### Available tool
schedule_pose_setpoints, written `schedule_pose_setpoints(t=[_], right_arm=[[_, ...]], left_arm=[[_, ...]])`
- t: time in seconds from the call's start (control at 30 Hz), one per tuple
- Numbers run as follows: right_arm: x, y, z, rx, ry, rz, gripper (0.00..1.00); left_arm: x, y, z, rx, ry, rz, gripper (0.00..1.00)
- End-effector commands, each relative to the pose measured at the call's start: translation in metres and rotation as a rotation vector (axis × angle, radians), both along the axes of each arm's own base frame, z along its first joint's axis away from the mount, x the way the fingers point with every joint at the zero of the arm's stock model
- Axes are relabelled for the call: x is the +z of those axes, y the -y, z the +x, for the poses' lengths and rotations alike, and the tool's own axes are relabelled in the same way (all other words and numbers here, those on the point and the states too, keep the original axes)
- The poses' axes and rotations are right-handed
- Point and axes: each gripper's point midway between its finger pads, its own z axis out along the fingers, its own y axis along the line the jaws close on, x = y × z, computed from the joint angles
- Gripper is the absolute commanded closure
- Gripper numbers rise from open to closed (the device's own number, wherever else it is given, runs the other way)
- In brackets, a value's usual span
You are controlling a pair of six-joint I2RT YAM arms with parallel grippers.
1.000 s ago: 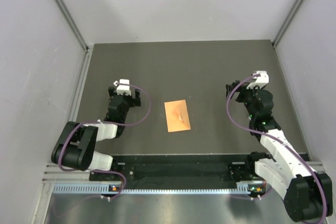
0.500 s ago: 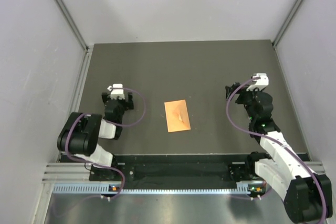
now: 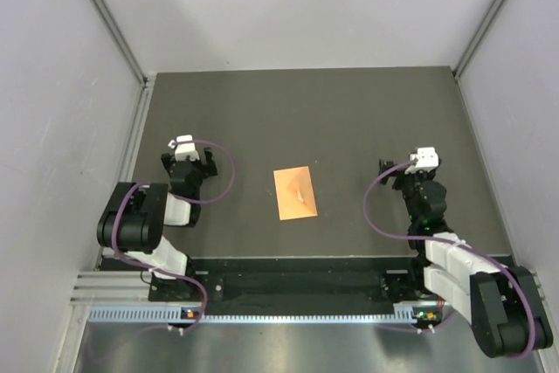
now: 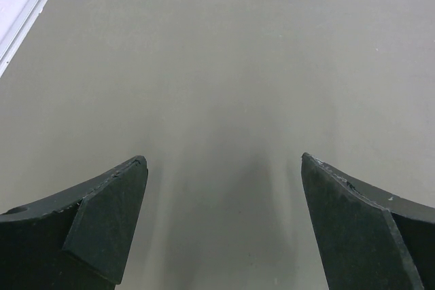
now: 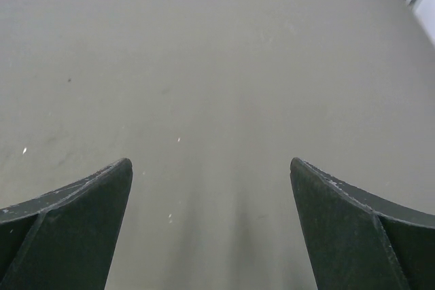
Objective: Place the letter into the envelope and seal it
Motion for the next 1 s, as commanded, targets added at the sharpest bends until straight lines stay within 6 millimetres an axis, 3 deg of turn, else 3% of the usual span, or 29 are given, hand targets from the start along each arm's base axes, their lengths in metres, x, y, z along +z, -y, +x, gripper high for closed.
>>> schedule_pose_setpoints(t=[0.0, 0.1, 0.13, 0.17, 0.2, 0.23, 0.27, 0.4, 0.43, 0.47, 0.5, 0.53, 0.63, 0.97], right_arm=[[0.046, 0.001, 0.009, 0.008, 0.16, -0.036, 0.01], [0.038, 0.002, 0.011, 0.027, 0.139, -0.13, 0.01], [0.027, 0.006, 0.01, 0.014, 0.117, -0.132, 0.01], [0.034, 0.008, 0.012, 0.002, 0.158, -0.099, 0.01], [0.013, 0.003, 0.013, 0.049, 0.104, -0.093, 0.01], [0.009, 0.007, 0.011, 0.041, 0.113, -0.095, 0.01], [0.019, 0.008, 0.012, 0.032, 0.166, -0.092, 0.01], [-0.004, 0.008, 0.019, 0.047, 0.121, -0.1, 0.01], [0.0, 0.014, 0.023, 0.042, 0.142, -0.085, 0.01], [0.004, 0.007, 0.022, 0.094, 0.152, -0.081, 0.01], [-0.018, 0.001, 0.02, 0.137, 0.053, -0.071, 0.01], [-0.007, 0.008, 0.028, 0.126, 0.075, -0.079, 0.01], [-0.01, 0.011, 0.034, 0.117, 0.046, -0.06, 0.01], [-0.009, 0.012, 0.036, 0.109, 0.051, -0.055, 0.01]], left_arm=[[0.022, -0.002, 0.01, 0.014, 0.074, -0.017, 0.01], [0.022, -0.002, 0.01, 0.014, 0.076, -0.017, 0.01], [0.021, -0.002, 0.01, 0.014, 0.074, -0.017, 0.01], [0.021, -0.002, 0.01, 0.016, 0.073, -0.016, 0.01], [0.022, -0.002, 0.01, 0.016, 0.074, -0.016, 0.01], [0.022, -0.002, 0.01, 0.014, 0.076, -0.017, 0.01], [0.022, -0.002, 0.01, 0.017, 0.076, -0.015, 0.01], [0.021, -0.002, 0.01, 0.016, 0.073, -0.017, 0.01], [0.022, -0.002, 0.01, 0.017, 0.074, -0.017, 0.01], [0.021, -0.002, 0.01, 0.016, 0.073, -0.016, 0.01], [0.021, -0.002, 0.01, 0.017, 0.073, -0.017, 0.01], [0.022, -0.002, 0.01, 0.016, 0.076, -0.016, 0.01], [0.021, -0.002, 0.01, 0.016, 0.073, -0.017, 0.01], [0.022, -0.002, 0.01, 0.017, 0.074, -0.015, 0.01]])
